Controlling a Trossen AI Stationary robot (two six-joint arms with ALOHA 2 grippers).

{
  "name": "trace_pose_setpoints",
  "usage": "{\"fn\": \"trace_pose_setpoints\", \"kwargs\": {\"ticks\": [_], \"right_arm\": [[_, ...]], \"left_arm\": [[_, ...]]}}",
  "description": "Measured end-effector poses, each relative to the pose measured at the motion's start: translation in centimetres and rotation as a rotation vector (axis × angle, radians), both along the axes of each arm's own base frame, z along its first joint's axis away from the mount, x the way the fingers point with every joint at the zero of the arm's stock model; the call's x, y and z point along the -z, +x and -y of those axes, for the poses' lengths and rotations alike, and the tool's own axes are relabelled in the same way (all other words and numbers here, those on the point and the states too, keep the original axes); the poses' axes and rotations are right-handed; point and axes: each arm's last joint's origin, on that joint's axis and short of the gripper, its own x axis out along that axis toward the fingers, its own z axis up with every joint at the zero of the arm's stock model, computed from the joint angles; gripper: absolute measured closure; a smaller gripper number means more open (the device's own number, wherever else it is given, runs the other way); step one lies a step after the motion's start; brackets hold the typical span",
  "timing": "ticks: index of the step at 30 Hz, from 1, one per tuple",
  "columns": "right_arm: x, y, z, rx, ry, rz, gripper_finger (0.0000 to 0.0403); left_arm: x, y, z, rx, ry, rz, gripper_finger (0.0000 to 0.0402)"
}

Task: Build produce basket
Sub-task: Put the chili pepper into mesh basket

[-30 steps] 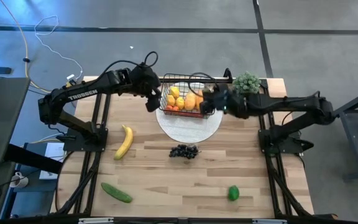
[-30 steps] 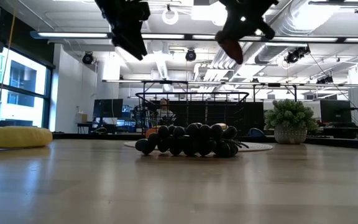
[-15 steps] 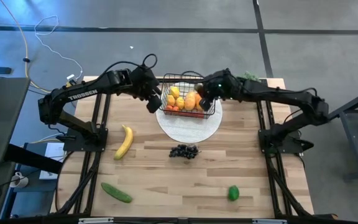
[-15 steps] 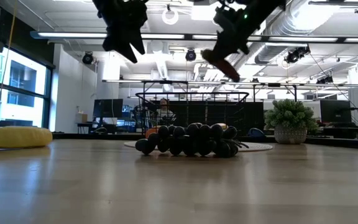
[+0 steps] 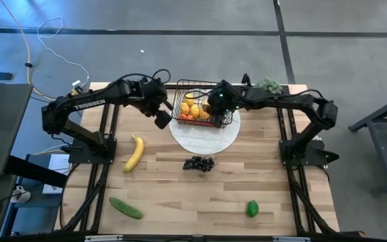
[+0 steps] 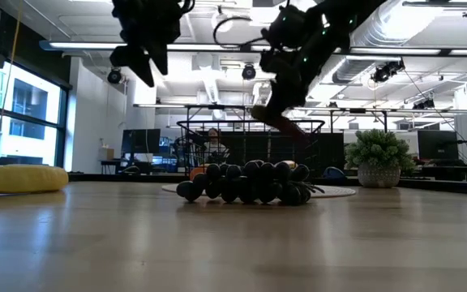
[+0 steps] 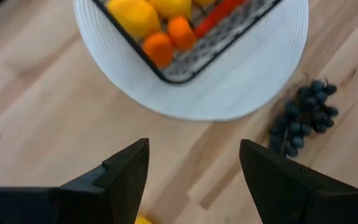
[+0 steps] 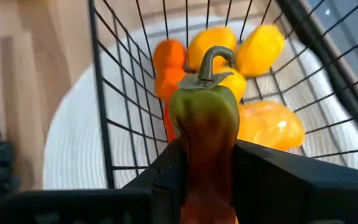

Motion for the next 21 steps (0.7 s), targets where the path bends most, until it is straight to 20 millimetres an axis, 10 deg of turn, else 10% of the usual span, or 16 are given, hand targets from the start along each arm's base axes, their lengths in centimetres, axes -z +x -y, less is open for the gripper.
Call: {"fn": "trace_pose_setpoints", "kwargs": {"ticks": [14, 21], "right_arm": [[1.5, 0.6, 0.2, 0.017, 0.049, -0.031, 0.0332], [1.5, 0.6, 0.0, 0.036, 0.118, -0.015, 0.0263]], "left_arm": [[0.5, 0.1, 4.0, 0.163, -0.196, -0.086, 0.0161], [0.6, -0.1, 5.6, 0.284, -0.218, -0.155, 0.0161]]}}
